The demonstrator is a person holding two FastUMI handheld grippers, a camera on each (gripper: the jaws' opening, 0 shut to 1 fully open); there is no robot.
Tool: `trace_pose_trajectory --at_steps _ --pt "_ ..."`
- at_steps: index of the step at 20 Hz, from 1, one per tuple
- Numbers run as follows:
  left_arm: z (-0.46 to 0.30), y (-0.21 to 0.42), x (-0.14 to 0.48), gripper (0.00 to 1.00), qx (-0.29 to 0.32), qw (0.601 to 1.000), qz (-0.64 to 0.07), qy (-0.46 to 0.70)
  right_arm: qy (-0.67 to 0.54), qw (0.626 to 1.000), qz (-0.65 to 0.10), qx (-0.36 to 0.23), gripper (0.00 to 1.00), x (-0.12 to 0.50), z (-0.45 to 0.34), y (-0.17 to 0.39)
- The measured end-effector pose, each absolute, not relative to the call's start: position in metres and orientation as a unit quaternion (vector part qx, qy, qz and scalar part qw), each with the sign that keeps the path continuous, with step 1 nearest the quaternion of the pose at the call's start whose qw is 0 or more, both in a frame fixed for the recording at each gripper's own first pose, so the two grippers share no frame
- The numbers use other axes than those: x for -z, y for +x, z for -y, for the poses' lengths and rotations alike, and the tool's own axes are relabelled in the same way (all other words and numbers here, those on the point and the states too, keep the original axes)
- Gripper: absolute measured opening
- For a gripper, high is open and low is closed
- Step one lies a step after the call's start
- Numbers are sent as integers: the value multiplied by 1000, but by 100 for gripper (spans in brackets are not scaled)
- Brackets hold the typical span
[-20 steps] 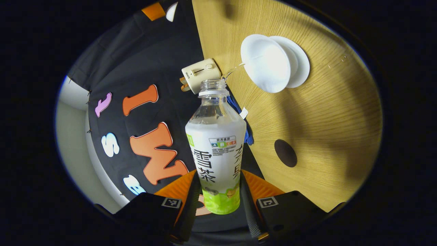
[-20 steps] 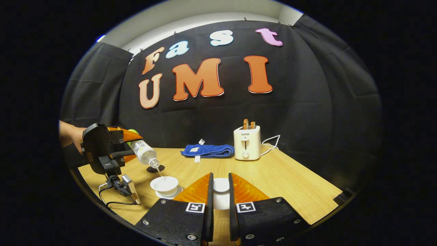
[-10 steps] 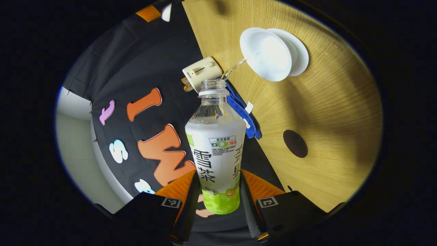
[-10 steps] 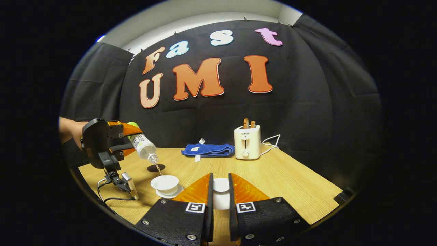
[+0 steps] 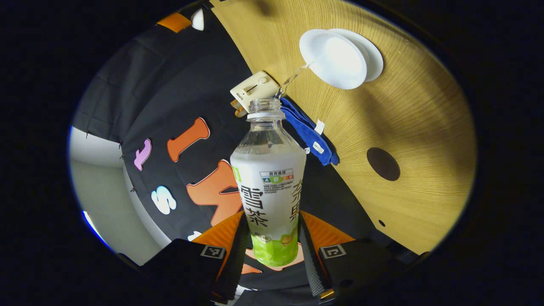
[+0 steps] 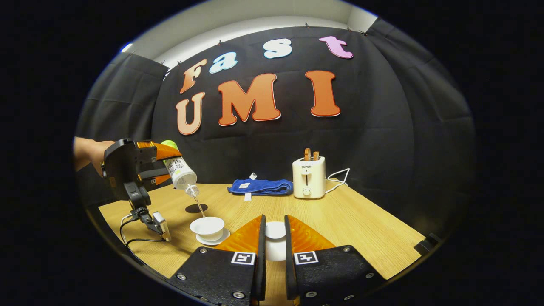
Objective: Open the teacup lid with one hand, grasp the water bottle and pour water into the teacup with the other hand; after pouring, place the water bottle on the coaster and then close the teacup lid.
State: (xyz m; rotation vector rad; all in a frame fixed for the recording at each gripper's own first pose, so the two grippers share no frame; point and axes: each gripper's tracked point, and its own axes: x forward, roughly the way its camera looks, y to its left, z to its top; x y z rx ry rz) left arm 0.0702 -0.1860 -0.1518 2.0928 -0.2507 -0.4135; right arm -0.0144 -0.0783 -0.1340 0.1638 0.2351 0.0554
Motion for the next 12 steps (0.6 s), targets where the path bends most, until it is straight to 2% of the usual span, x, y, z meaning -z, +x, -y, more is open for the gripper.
trace_pose_trajectory --at_steps 12 --pt "191 66 144 66 135 421 150 884 86 990 -111 -24 19 131 89 -23"
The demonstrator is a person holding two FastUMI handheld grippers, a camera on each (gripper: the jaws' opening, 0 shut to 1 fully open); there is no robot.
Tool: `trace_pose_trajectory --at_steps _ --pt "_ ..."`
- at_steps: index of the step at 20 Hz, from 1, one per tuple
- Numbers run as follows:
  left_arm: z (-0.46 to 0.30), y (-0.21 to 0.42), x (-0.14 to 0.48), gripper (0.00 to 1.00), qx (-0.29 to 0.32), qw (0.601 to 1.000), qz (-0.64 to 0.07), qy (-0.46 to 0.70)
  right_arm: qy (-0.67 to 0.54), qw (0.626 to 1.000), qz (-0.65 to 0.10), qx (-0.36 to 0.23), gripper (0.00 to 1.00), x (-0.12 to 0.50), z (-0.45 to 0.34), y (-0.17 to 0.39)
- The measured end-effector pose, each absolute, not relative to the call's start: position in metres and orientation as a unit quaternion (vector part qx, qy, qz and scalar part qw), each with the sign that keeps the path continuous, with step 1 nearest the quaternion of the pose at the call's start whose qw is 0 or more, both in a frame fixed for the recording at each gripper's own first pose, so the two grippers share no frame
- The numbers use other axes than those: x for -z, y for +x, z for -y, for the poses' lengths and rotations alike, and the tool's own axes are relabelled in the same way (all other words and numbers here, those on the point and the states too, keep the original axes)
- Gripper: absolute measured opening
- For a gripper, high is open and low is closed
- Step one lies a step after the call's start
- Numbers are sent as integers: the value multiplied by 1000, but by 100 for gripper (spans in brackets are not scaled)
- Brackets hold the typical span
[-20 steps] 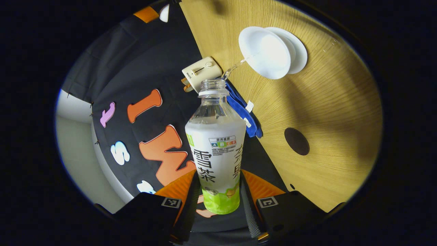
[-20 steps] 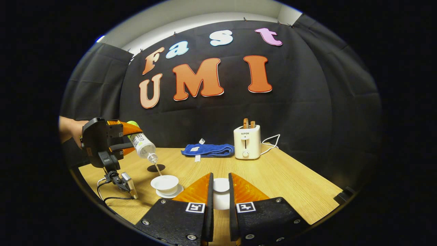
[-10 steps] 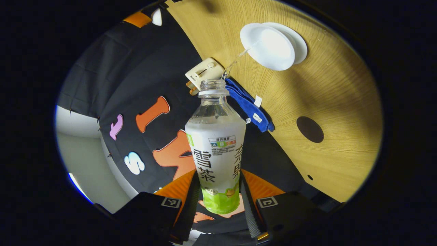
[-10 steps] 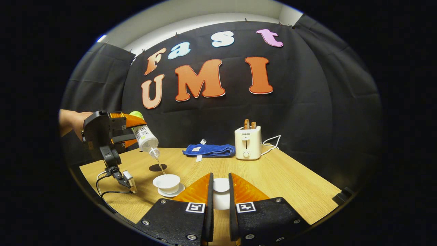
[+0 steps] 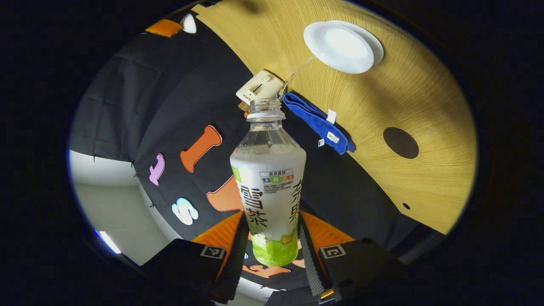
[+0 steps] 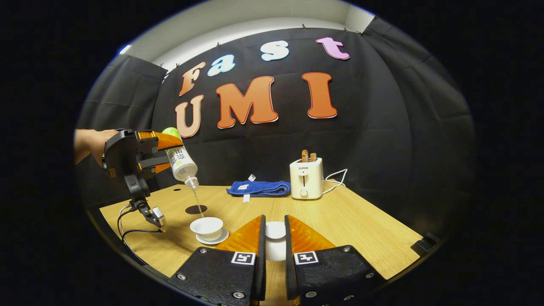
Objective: Open the teacup lid with one hand, grasp the water bottle and pour water into the teacup with the other hand; after pouring, place the water bottle on the coaster and then close the teacup lid.
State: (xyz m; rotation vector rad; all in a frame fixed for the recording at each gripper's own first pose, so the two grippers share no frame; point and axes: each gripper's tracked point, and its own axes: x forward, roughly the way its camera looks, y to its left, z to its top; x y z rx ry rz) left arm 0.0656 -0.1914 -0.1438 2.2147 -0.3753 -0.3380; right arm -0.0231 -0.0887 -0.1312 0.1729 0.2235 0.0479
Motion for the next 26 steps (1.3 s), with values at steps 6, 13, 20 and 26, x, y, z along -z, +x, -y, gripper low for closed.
trace_pose_trajectory --at_steps 6,13,20,26 --pt "206 53 175 66 164 405 152 887 80 990 -117 -21 19 135 90 -26" --pt "213 45 211 65 190 435 140 869 79 989 -122 -22 19 135 85 -26" --pt "188 44 215 66 212 605 71 764 73 989 -117 -51 19 127 57 -15" --pt "158 58 142 66 152 787 73 593 86 988 -109 -69 19 120 33 5"
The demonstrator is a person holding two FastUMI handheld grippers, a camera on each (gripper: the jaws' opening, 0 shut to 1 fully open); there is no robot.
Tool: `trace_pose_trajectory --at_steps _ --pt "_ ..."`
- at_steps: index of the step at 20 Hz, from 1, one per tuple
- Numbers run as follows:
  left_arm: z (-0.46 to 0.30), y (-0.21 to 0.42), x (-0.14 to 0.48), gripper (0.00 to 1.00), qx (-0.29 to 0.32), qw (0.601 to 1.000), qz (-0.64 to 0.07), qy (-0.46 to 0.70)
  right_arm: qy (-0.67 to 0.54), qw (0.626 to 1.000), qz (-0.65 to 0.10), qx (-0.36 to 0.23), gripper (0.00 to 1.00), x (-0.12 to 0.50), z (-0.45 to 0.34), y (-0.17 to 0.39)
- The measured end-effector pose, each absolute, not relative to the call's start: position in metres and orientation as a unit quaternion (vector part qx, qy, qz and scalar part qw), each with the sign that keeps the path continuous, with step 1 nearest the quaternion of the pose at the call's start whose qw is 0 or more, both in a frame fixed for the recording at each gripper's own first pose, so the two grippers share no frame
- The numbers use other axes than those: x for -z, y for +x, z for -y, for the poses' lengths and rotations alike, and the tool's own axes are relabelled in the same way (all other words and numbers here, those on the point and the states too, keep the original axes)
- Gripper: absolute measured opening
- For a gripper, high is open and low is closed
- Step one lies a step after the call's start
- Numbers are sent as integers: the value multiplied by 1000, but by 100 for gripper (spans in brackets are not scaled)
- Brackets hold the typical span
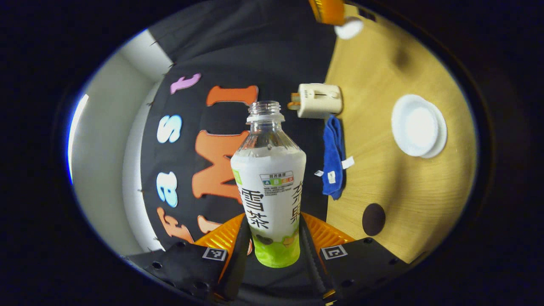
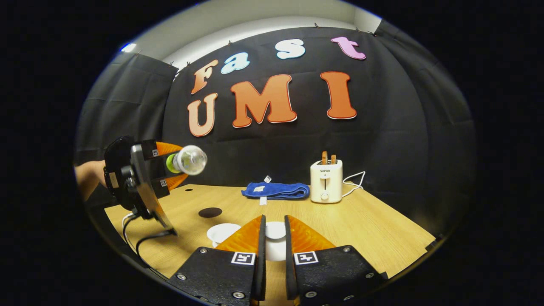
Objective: Open the teacup lid with one hand, grasp the water bottle and pour water into the teacup with the other hand; after pouring, place the water bottle on the coaster and then close the teacup lid.
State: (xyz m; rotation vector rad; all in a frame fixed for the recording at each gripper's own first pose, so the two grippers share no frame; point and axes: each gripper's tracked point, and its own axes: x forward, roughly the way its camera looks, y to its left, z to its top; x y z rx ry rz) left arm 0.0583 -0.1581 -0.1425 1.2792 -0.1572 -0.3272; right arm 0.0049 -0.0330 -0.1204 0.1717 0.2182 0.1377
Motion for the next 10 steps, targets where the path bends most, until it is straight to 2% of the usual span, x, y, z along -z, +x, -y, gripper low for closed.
trace_pose_trajectory --at_steps 1,2,5,7,8,10 --pt "152 62 131 61 140 818 73 554 85 988 -109 -69 19 120 29 8" --pt "143 69 122 66 126 846 72 514 83 988 -109 -71 19 120 24 11" --pt "125 83 104 65 99 910 56 399 75 988 -107 -80 19 114 9 19" --pt "115 100 99 62 91 943 47 317 71 988 -104 -85 19 112 0 24" --pt "108 107 96 66 86 957 42 275 70 988 -104 -89 19 110 -6 26" --pt "96 114 93 65 84 977 26 193 68 988 -105 -96 19 111 -15 30"
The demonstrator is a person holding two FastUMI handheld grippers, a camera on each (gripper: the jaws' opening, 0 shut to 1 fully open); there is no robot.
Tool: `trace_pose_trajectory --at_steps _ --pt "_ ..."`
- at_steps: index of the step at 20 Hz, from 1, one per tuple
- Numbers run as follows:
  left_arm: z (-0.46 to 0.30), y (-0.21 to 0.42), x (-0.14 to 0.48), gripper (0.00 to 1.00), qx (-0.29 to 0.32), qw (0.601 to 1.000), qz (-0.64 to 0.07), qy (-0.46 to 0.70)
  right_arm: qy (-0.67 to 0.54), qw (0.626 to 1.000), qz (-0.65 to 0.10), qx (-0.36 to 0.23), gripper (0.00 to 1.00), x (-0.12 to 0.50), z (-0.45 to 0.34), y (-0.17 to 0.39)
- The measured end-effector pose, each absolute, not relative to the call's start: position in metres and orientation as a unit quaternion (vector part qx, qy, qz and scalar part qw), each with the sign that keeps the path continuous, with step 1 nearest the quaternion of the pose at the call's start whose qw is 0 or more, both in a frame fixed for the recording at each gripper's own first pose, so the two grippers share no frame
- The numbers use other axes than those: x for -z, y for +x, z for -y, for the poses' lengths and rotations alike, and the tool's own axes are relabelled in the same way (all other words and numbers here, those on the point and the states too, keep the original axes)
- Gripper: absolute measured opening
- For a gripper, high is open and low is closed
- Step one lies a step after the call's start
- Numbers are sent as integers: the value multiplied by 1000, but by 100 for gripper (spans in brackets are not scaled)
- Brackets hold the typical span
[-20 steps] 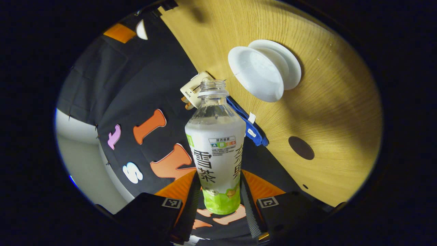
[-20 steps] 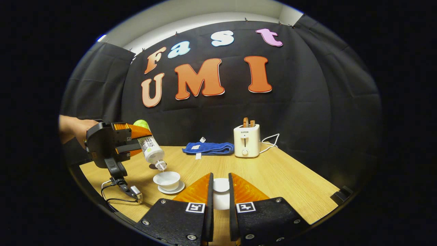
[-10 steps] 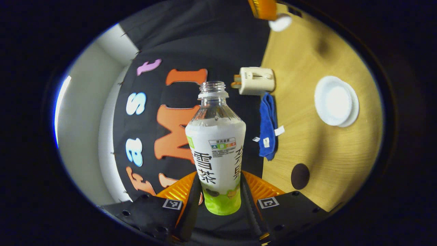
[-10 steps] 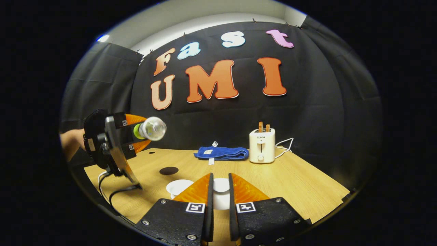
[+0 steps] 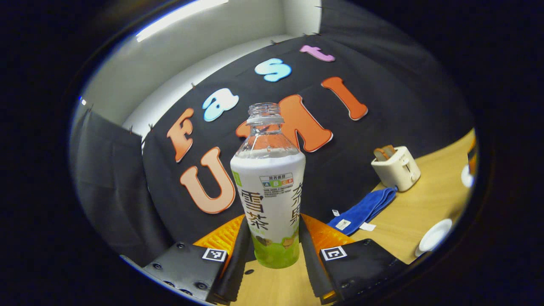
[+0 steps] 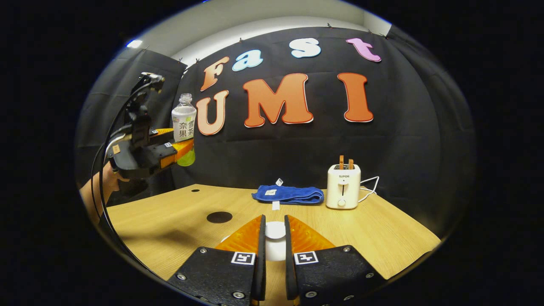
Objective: Open the teacup lid with one hand, grasp the water bottle and pour water into the teacup with the other hand; after pouring, place the water bottle on the coaster and then close the teacup lid.
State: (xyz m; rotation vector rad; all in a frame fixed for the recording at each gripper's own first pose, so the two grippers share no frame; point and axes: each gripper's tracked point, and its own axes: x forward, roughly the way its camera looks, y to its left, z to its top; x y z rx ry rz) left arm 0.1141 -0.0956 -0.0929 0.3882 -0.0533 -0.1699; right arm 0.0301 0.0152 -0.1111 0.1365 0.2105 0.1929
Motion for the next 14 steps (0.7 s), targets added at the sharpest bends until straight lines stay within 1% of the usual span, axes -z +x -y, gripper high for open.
trace_pose_trajectory --at_steps 3,5,6,7,11,12,14 --pt "80 120 97 66 92 993 -2 76 66 986 -110 -106 19 115 -28 35" --pt "71 123 109 63 96 995 -23 16 61 985 -114 -110 19 119 -34 39" --pt "71 129 121 66 95 995 -34 -4 60 985 -115 -112 19 120 -36 40" --pt "73 134 134 63 97 994 -47 -20 60 985 -116 -115 19 121 -38 41" --pt "81 148 199 63 103 986 -112 -66 59 983 -123 -121 19 128 -44 46" --pt "85 150 213 66 106 983 -129 -73 59 983 -126 -122 19 131 -44 47" --pt "89 153 241 66 107 978 -159 -82 60 982 -132 -123 19 136 -45 48"
